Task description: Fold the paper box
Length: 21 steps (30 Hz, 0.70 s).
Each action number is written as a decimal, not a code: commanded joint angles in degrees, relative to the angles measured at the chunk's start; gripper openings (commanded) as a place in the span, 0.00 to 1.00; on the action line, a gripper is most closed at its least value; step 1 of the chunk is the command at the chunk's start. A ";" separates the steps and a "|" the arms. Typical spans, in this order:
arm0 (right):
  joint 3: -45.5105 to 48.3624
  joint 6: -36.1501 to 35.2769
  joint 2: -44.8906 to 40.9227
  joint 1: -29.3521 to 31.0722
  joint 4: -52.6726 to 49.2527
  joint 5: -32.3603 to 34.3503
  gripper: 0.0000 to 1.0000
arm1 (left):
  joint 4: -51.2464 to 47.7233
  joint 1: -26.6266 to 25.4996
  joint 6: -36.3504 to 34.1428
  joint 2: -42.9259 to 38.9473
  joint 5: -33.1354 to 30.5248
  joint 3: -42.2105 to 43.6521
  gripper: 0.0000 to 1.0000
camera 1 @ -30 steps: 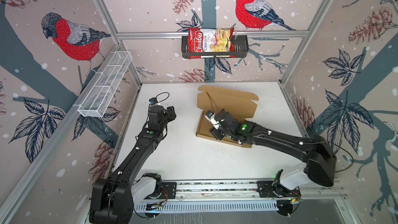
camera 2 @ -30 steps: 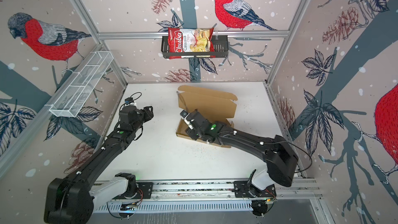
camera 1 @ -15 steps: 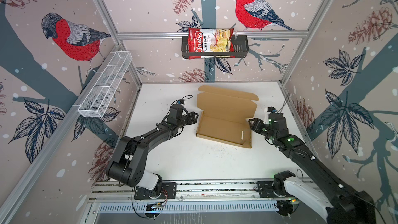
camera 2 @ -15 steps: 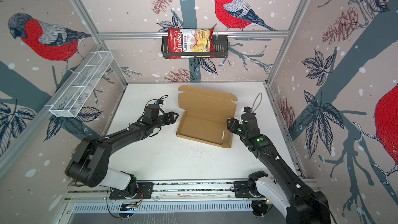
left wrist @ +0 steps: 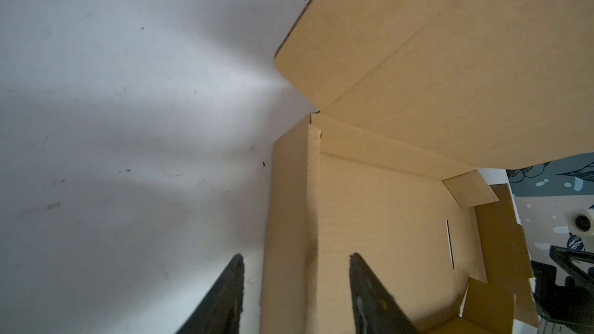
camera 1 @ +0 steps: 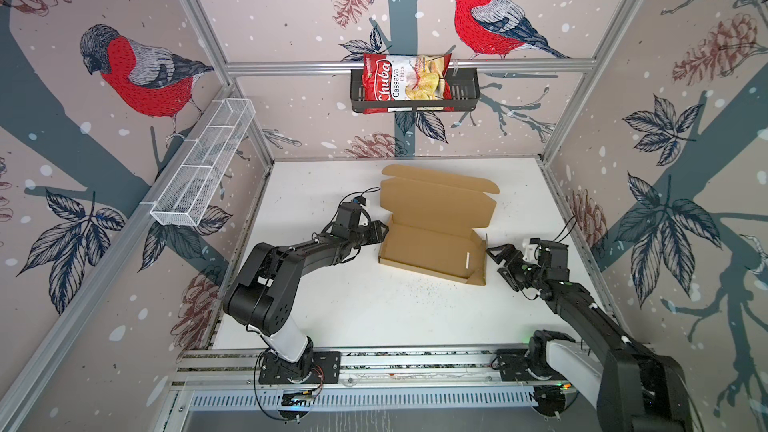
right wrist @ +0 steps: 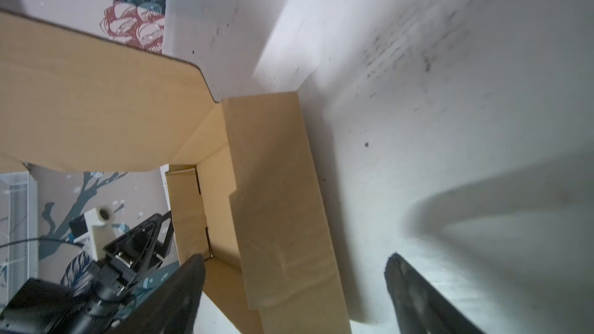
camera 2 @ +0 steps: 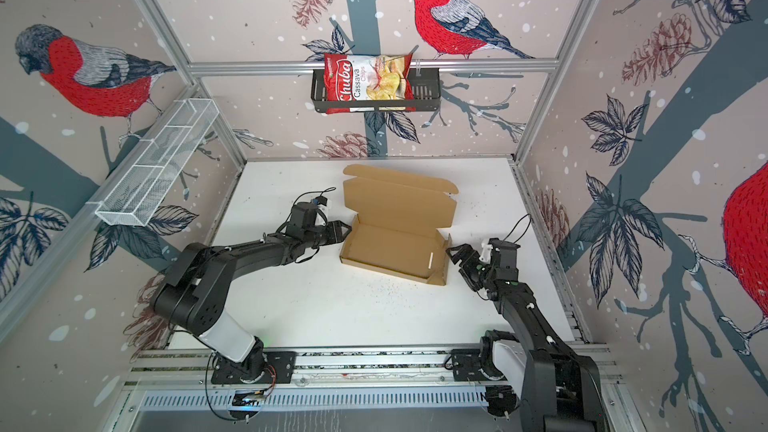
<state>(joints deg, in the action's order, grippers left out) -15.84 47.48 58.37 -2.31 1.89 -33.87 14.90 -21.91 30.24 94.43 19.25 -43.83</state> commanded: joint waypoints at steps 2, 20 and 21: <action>1.81 3.17 3.22 0.79 10.93 -4.15 0.88 | 2.45 -0.06 0.87 0.88 0.88 -0.09 0.48; -3.95 -0.55 7.89 9.21 14.80 -3.06 0.83 | 0.45 -0.62 0.53 3.20 -0.30 -0.70 0.24; -4.24 -0.55 8.26 9.63 14.75 -3.03 0.83 | 0.08 -0.76 0.47 3.25 -0.50 -0.85 0.22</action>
<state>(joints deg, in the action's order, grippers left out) -19.22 48.84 66.52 6.55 16.97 -37.41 15.81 -22.33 31.29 97.54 18.92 -44.07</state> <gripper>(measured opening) 0.832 0.226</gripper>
